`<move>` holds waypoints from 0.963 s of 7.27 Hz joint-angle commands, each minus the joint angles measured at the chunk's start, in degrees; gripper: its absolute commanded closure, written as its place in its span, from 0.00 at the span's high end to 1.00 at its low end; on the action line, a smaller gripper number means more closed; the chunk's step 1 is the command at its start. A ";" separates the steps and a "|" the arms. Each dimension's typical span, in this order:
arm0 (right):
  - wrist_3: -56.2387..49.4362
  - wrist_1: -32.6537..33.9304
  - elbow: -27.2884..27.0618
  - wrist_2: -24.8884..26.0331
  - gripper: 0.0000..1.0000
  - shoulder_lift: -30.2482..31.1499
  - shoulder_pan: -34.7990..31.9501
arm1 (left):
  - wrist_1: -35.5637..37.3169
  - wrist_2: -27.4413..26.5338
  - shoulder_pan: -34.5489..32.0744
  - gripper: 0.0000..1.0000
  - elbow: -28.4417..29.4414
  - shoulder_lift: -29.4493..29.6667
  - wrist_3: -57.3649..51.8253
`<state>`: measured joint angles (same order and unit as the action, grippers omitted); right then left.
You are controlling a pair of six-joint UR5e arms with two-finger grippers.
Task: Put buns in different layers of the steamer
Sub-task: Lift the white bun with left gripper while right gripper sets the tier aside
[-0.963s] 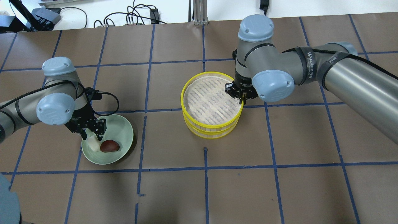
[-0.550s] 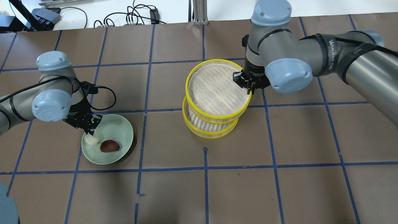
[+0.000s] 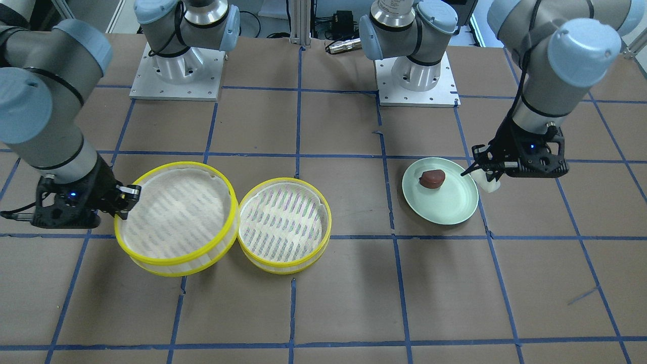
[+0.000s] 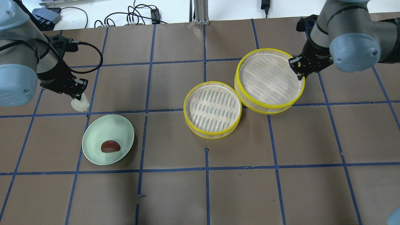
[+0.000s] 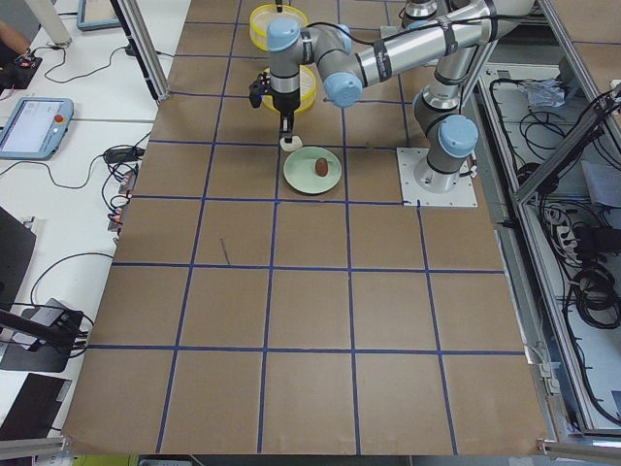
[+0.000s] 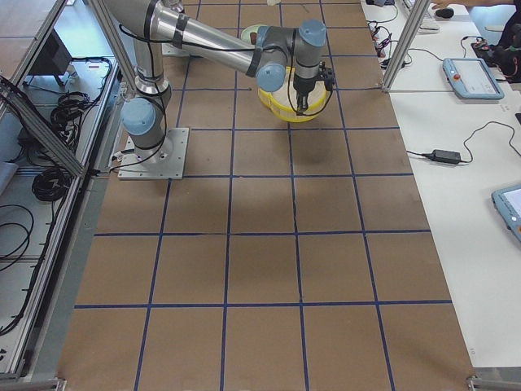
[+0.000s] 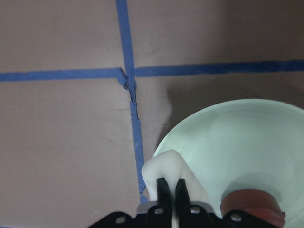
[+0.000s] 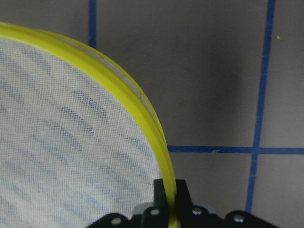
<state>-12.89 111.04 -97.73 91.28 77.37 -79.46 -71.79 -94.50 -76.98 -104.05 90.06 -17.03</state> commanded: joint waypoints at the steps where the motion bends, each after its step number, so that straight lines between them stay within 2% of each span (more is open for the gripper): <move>1: -5.21 1.01 -0.87 0.56 0.07 -0.29 5.02 | 0.25 2.65 -2.91 0.00 1.91 -3.49 3.91; 3: -4.95 1.10 -1.32 -0.14 0.07 -0.29 5.02 | 0.33 3.35 -3.18 0.00 1.83 -3.05 6.22; 4: -4.95 1.10 -1.32 -0.14 0.07 -0.38 5.02 | 0.34 6.14 -3.96 0.00 1.74 -2.09 6.83; 6: -4.78 1.02 -1.32 -0.23 0.07 -0.38 5.02 | 0.68 6.17 -10.18 0.00 1.83 -0.33 16.18; 7: -4.69 1.02 -1.40 -0.23 0.07 -0.38 5.02 | 3.38 6.17 -13.78 0.00 1.83 2.03 21.03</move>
<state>-17.71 112.09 -99.09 91.10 76.99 -74.44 -70.60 -88.44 -86.39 -102.23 89.80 -2.15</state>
